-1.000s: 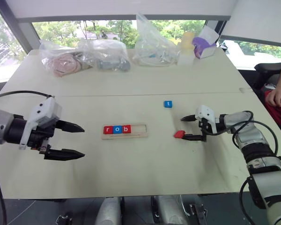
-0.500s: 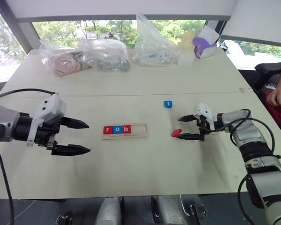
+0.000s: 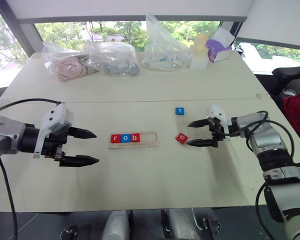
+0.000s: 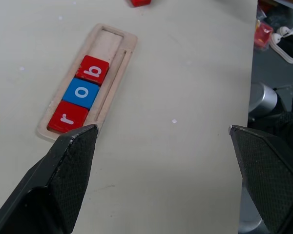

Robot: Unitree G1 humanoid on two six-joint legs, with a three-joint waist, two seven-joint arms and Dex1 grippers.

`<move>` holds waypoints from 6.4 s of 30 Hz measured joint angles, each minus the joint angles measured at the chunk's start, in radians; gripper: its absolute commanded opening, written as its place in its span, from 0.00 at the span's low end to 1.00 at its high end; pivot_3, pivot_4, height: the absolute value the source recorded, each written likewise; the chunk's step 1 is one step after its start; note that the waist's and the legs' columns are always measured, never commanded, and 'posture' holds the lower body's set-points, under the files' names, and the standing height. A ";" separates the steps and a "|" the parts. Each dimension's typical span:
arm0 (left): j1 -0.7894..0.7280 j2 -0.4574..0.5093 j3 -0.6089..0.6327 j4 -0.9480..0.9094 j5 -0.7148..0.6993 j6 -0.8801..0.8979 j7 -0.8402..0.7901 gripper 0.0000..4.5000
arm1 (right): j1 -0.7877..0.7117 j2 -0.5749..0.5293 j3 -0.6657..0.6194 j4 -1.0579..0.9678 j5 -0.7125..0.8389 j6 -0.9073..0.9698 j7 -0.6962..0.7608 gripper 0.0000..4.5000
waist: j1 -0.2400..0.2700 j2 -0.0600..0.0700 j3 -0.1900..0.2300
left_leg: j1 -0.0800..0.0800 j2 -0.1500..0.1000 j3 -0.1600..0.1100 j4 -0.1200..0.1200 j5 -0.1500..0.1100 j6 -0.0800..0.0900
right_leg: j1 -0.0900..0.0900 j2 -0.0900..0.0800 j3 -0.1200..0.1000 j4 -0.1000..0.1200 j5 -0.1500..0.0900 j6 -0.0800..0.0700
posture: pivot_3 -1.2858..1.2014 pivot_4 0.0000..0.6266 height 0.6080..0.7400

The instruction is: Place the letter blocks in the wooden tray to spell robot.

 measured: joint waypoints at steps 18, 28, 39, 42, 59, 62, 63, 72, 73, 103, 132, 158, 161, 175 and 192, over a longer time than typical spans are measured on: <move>0.105 0.000 0.073 -0.086 -0.035 0.049 0.054 1.00 | -0.218 0.077 0.150 0.416 -0.203 -0.507 0.073 0.99 | -0.006 0.000 0.000 | 0.001 0.000 0.000 0.000 0.000 0.000 | 0.000 -0.001 0.000 0.000 0.000 0.000 | 0.52 0.24 0.96; 0.155 -0.019 0.121 -0.128 -0.057 0.066 0.099 1.00 | -0.277 0.091 0.191 0.493 -0.270 -0.711 0.088 0.99 | -0.001 0.000 0.000 | 0.006 0.000 0.000 0.000 0.000 0.000 | 0.006 -0.001 0.000 0.000 0.000 0.000 | 0.52 0.24 0.96; 0.176 -0.041 0.121 -0.140 -0.057 0.061 0.131 1.00 | -0.397 0.138 0.251 0.673 -0.379 -0.796 0.126 0.63 | -0.001 -0.003 -0.002 | 0.016 0.000 -0.001 -0.001 0.000 -0.001 | 0.016 -0.002 0.000 -0.001 -0.002 -0.004 | 0.52 0.24 0.96; 0.209 -0.049 0.129 -0.163 -0.058 0.065 0.142 1.00 | -0.397 0.149 0.260 0.688 -0.387 -0.814 0.146 0.42 | -0.008 -0.006 -0.003 | 0.020 0.001 -0.001 -0.002 0.000 -0.001 | 0.020 -0.003 0.000 -0.002 -0.002 -0.004 | 0.52 0.24 0.96; 0.133 -0.071 0.066 -0.117 -0.060 0.040 0.158 1.00 | -0.096 0.068 0.096 0.035 -0.245 0.086 0.083 0.42 | 0.006 -0.002 -0.001 | 0.011 0.000 -0.003 -0.002 0.000 -0.001 | 0.011 -0.005 0.000 0.000 -0.004 -0.008 | 0.52 0.24 0.96; 0.086 -0.077 0.023 -0.094 -0.051 0.023 0.153 1.00 | -0.015 0.048 0.072 -0.211 -0.218 0.325 0.005 0.42 | 0.003 -0.001 0.000 | 0.010 0.000 -0.002 -0.002 0.000 -0.001 | 0.009 -0.004 0.000 0.000 -0.004 -0.007 | 0.52 0.24 0.96; 0.075 -0.077 0.013 -0.088 -0.049 0.020 0.150 1.00 | 0.004 0.040 0.066 -0.270 -0.206 0.356 -0.005 0.42 | 0.002 -0.001 0.000 | 0.010 0.000 -0.002 -0.003 0.000 -0.001 | 0.009 -0.004 0.000 0.000 -0.004 -0.007 | 0.52 0.24 0.96; 0.005 -0.082 -0.047 -0.038 -0.017 -0.001 0.127 1.00 | 0.102 -0.048 0.062 -0.422 -0.168 0.334 -0.056 0.94 | -0.001 -0.002 0.001 | 0.010 0.000 0.001 -0.003 0.000 -0.001 | 0.008 -0.002 0.001 -0.001 -0.004 -0.007 | 0.52 0.24 0.96; 0.005 -0.082 -0.049 -0.037 -0.016 -0.001 0.127 1.00 | 0.099 -0.051 0.062 -0.414 -0.161 0.315 -0.055 0.99 | 0.000 -0.002 0.001 | 0.010 0.000 0.001 -0.003 0.000 -0.001 | 0.008 -0.001 0.001 -0.001 -0.004 -0.007 | 0.52 0.24 0.96; 0.219 -0.070 0.162 -0.157 -0.061 0.073 0.178 1.00 | -0.298 0.146 0.151 0.588 -0.224 -0.520 0.147 0.59 | -0.001 -0.002 0.005 | 0.013 0.000 0.000 -0.003 0.000 -0.001 | 0.011 -0.003 0.000 -0.001 -0.004 -0.008 | 0.52 0.24 0.96; -0.024 -0.055 -0.030 0.040 0.023 -0.020 0.088 1.00 | -0.038 0.272 0.188 -0.379 -0.138 0.448 -0.259 0.25 | 0.000 0.000 0.006 | -0.005 -0.001 0.000 0.000 0.000 -0.001 | -0.005 -0.002 -0.001 0.000 0.000 -0.001 | 0.52 0.24 0.96; 0.082 -0.087 0.002 -0.040 0.010 0.004 0.151 1.00 | -0.134 0.311 0.280 -0.203 -0.148 0.289 -0.270 0.25 | 0.000 0.000 0.006 | -0.005 0.000 -0.001 0.000 0.000 -0.001 | -0.005 -0.002 -0.001 0.000 0.000 0.000 | 0.52 0.24 0.96; 0.087 -0.094 0.004 -0.045 0.009 0.004 0.161 1.00 | -0.141 0.310 0.283 -0.199 -0.148 0.273 -0.258 0.36 | 0.000 0.000 0.006 | -0.005 0.000 -0.001 0.000 0.000 -0.001 | -0.005 -0.002 -0.001 0.000 0.000 0.000 | 0.52 0.24 0.96; 0.089 -0.108 0.004 -0.054 0.008 0.020 0.180 1.00 | -0.197 0.324 0.248 -0.152 -0.143 0.214 -0.306 1.00 | 0.000 0.000 0.006 | -0.005 0.000 -0.001 0.000 0.000 -0.001 | -0.005 -0.002 -0.001 0.001 0.000 0.000 | 0.52 0.24 0.96; 0.072 -0.123 0.002 -0.052 -0.008 0.022 0.177 1.00 | 0.124 0.273 0.193 -0.506 -0.106 0.178 -0.419 1.00 | -0.001 -0.001 0.006 | -0.004 0.000 -0.002 0.000 0.001 -0.002 | -0.005 -0.001 -0.001 0.002 0.000 -0.001 | 0.52 0.24 0.96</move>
